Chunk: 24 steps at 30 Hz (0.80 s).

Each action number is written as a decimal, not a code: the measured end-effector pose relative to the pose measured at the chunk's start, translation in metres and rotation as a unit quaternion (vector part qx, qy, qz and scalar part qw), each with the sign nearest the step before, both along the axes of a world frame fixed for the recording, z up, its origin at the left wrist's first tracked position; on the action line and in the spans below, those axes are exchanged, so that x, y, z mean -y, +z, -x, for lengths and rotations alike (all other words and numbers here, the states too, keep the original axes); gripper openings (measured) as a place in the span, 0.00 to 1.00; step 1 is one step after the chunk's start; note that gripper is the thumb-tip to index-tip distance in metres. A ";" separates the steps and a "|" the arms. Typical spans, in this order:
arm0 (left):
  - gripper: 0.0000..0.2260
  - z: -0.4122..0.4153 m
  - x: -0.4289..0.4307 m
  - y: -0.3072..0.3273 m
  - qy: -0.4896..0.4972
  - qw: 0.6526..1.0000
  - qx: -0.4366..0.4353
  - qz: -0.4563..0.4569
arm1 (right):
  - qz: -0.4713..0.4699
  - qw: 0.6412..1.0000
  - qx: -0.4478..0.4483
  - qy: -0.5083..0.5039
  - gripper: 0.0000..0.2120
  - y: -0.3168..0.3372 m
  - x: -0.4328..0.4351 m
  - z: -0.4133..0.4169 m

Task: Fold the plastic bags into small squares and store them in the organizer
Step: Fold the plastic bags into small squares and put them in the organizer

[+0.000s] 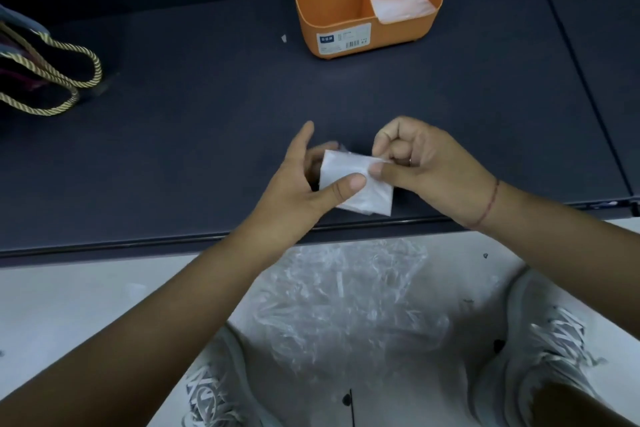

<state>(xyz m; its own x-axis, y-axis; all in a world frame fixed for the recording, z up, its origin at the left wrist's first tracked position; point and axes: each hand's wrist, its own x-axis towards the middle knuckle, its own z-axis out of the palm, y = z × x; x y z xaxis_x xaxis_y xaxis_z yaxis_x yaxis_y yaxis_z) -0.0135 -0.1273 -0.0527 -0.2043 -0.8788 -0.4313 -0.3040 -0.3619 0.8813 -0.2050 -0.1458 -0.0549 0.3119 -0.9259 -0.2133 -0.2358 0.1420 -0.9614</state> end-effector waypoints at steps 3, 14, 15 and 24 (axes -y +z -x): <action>0.39 0.002 0.005 0.006 0.023 0.990 -0.098 -0.095 | -0.004 0.999 0.031 0.022 0.07 0.009 0.001 0.007; 0.05 0.033 0.023 0.011 0.120 0.985 -0.124 -0.006 | -0.206 0.959 0.143 -0.133 0.11 0.018 0.005 0.014; 0.04 0.036 0.025 0.011 0.124 0.985 -0.121 0.008 | -0.199 0.958 0.130 -0.162 0.07 0.018 0.005 0.016; 0.11 0.021 0.110 0.007 0.046 0.899 0.203 0.385 | -0.154 0.940 0.094 -0.291 0.04 0.016 0.014 0.043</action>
